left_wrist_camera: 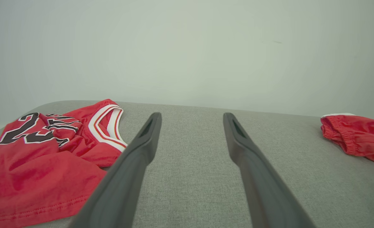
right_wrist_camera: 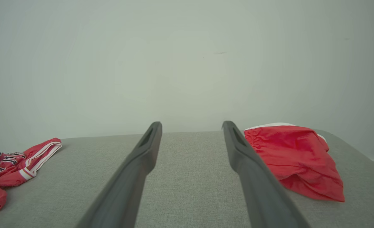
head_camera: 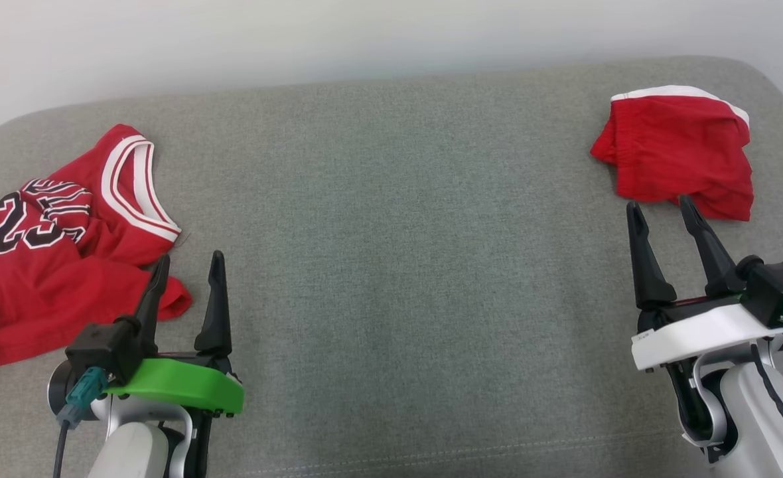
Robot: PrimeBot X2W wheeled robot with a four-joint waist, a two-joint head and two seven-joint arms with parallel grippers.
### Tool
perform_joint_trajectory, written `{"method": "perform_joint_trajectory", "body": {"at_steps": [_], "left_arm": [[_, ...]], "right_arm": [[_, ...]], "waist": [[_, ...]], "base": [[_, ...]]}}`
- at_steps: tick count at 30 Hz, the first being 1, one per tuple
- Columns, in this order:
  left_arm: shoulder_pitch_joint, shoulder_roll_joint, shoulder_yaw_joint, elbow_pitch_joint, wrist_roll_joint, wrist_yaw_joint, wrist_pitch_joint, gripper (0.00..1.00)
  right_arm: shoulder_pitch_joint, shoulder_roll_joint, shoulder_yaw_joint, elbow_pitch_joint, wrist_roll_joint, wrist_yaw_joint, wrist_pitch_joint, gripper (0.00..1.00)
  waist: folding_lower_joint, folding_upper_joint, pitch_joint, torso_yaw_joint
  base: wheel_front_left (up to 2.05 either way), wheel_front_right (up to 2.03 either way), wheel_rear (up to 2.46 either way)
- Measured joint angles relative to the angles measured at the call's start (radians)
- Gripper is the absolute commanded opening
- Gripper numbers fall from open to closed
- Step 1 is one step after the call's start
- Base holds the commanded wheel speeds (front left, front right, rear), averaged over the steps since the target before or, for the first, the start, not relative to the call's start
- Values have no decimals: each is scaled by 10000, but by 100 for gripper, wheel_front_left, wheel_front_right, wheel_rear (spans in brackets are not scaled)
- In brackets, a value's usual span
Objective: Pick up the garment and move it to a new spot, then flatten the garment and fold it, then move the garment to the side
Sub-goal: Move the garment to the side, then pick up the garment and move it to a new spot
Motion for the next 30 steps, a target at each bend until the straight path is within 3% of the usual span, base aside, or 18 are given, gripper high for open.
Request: {"method": "perform_joint_trajectory", "body": {"at_steps": [13,24,30], "left_arm": [[103,-21,125,79,178,-56,0,100],[72,-2,242,401,240,-146,0,100],[-277,-4,267,587,299,-171,0,100]], "right_arm": [[496,383,-207,-466,-98,52,0,100],[508,529,-58,-662,-397,656,0,100],[506,531,-104,-685,-543,771,0,100]], "waist": [[0,0,189,41],[0,0,403,254],[0,0,638,646]], "base": [[0,0,0],[0,0,0],[0,0,0]]}}
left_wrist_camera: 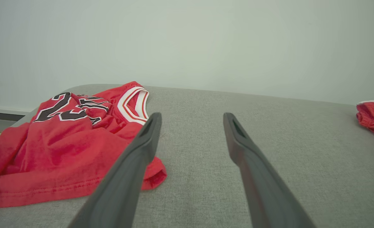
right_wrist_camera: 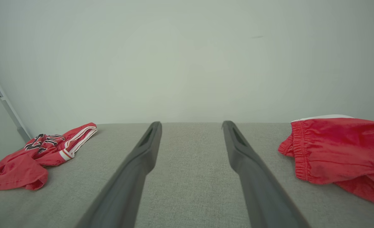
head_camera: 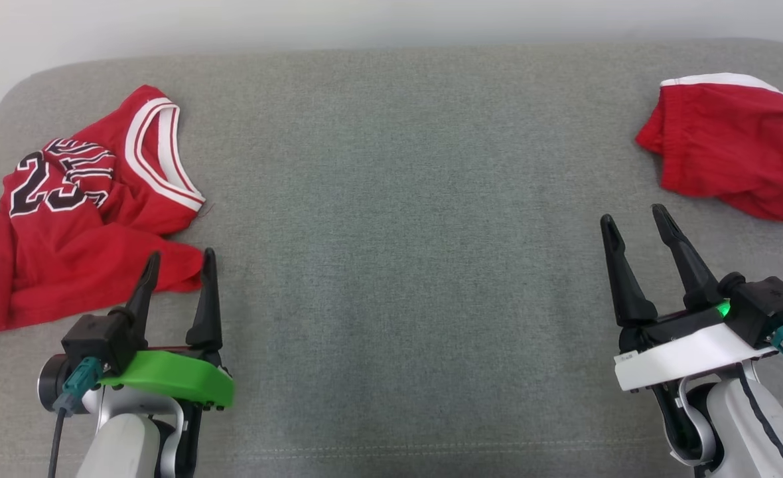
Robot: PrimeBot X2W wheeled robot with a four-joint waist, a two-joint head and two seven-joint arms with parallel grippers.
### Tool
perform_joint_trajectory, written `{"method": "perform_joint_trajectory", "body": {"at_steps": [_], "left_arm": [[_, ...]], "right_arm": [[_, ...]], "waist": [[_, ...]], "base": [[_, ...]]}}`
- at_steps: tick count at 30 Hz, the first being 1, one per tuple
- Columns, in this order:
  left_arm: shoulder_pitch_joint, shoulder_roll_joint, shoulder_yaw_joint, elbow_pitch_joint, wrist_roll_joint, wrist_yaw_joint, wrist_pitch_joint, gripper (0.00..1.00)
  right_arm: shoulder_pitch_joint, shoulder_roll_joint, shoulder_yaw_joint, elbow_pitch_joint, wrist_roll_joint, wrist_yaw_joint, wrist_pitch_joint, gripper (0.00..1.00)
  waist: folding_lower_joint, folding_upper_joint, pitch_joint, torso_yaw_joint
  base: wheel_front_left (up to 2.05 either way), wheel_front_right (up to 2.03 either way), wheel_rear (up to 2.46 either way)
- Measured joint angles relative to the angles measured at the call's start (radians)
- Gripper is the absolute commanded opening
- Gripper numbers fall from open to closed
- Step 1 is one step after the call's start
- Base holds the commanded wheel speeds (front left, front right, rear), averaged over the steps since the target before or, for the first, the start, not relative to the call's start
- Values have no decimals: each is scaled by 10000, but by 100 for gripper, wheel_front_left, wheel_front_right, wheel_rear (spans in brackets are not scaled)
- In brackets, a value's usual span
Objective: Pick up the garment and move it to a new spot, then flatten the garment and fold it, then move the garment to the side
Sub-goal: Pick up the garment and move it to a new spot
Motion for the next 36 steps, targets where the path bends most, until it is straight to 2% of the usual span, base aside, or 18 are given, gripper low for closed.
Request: {"method": "perform_joint_trajectory", "body": {"at_steps": [8,14,24,36], "left_arm": [[-356,21,284,489,42,146,0,100],[-882,25,410,947,-44,148,63,100],[-2407,-4,901,2504,-782,144,765,100],[-4091,-52,819,4669,-874,-6,1603,100]], "right_arm": [[-16,8,61,-8,-113,311,0,100],[-96,6,107,-19,-205,403,0,100],[-784,2,362,-58,-447,612,0,100],[-1548,67,685,121,-616,836,0,100]], "waist": [[0,0,268,604],[0,0,509,965],[0,0,1226,1441],[0,0,2001,1653]], "base": [[0,0,0],[0,0,0],[0,0,0],[0,0,0]]}}
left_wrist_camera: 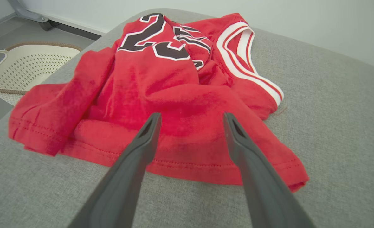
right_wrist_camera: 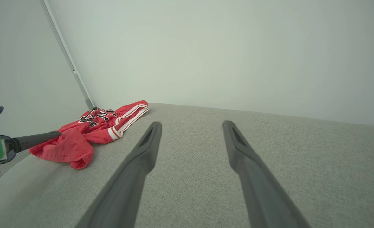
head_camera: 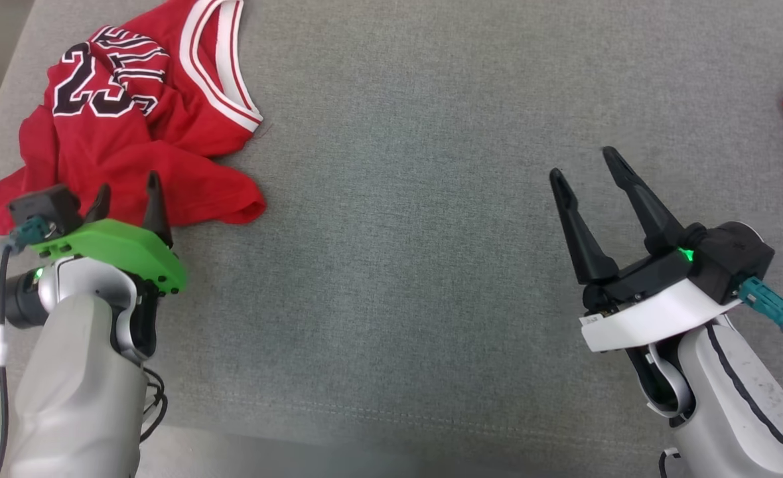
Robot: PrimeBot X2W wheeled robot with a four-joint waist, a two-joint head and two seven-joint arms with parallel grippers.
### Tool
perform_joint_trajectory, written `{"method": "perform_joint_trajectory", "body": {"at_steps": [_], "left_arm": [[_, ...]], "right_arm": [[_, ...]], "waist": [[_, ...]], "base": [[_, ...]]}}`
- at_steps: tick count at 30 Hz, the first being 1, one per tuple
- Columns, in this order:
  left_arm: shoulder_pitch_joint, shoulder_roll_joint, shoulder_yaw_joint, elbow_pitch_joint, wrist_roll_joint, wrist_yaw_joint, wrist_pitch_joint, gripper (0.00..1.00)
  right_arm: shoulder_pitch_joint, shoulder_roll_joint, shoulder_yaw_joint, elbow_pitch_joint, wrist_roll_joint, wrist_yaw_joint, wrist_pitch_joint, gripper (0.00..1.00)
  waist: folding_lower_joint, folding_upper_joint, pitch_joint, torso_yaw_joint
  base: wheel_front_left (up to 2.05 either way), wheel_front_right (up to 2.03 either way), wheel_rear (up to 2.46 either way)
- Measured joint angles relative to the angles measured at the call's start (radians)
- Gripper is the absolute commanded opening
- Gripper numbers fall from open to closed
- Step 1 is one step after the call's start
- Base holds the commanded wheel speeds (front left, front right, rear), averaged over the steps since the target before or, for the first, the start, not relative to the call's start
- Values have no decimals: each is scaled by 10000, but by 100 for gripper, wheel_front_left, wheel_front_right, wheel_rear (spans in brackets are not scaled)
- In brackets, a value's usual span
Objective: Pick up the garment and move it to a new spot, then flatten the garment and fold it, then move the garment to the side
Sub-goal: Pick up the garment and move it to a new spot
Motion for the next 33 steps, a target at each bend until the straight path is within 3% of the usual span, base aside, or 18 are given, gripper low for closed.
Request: {"method": "perform_joint_trajectory", "body": {"at_steps": [16,17,18,27,33], "left_arm": [[-1501,38,-192,2522,-150,-439,1060,100],[-1619,107,-232,2700,-150,-474,1129,36],[-1716,105,-247,2788,-150,-529,1143,0],[-1900,75,-190,3225,-176,-803,558,0],[-1894,171,-704,3095,136,-984,-199,0]], "right_arm": [[-630,36,370,339,-104,182,0,100],[-678,38,357,359,-105,182,0,100],[-686,33,313,359,-105,182,0,100],[-741,209,221,500,-104,184,0,100],[-741,293,-38,556,-94,184,0,100]], "waist": [[0,0,556,-665],[0,0,577,-758],[0,0,587,-791],[0,0,383,-844],[0,0,37,-900]], "base": [[0,0,0],[0,0,0],[0,0,0],[0,0,0],[0,0,0]]}}
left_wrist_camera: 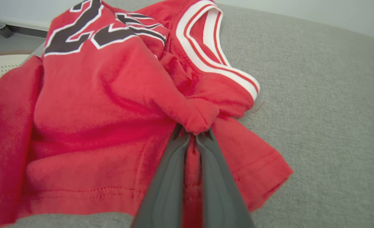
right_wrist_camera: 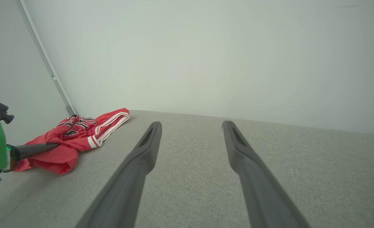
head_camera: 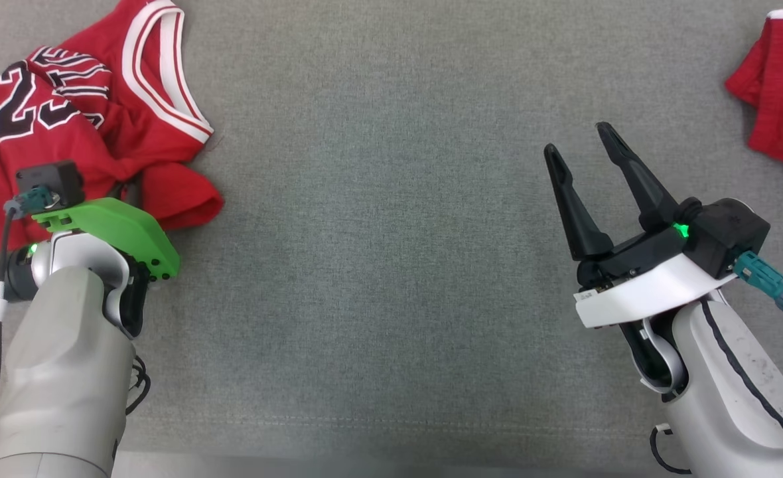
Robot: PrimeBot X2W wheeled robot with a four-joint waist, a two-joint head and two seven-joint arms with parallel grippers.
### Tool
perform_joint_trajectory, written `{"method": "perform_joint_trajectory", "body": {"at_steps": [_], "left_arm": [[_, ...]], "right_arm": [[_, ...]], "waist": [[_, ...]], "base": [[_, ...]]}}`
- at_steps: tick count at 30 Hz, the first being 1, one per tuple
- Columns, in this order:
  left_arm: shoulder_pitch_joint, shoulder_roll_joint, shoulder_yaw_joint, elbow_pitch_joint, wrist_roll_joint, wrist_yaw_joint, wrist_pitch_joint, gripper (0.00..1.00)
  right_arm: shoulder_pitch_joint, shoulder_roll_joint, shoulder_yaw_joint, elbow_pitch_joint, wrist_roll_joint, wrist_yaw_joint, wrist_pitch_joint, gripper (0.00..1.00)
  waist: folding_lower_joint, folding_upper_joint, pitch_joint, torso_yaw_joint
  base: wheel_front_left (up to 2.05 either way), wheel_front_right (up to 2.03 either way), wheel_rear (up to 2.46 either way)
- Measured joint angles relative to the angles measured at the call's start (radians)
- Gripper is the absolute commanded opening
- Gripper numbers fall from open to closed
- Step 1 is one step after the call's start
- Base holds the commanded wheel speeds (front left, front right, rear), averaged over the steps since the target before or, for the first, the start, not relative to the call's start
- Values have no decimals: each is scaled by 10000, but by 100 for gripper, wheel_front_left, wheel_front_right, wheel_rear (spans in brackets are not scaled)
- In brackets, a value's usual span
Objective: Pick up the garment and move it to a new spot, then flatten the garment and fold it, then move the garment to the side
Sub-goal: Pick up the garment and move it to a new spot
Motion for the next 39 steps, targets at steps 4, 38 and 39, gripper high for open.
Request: {"method": "perform_joint_trajectory", "body": {"at_steps": [4,38,39], "left_arm": [[-3,130,-598,-299,550,-113,-487,0],[-2774,-38,-4366,-4750,123,-205,-961,0],[-2844,-71,-4368,-4901,-136,-205,-961,0]], "right_arm": [[11,81,-144,36,29,0,0,100],[1069,594,-1057,146,132,31,0,100],[1069,596,-1060,142,132,31,0,100]], "waist": [[0,0,-308,-28],[0,1,-2415,-2042],[0,0,-2454,-2118]], "base": [[0,0,0],[0,0,0],[0,0,0]]}}
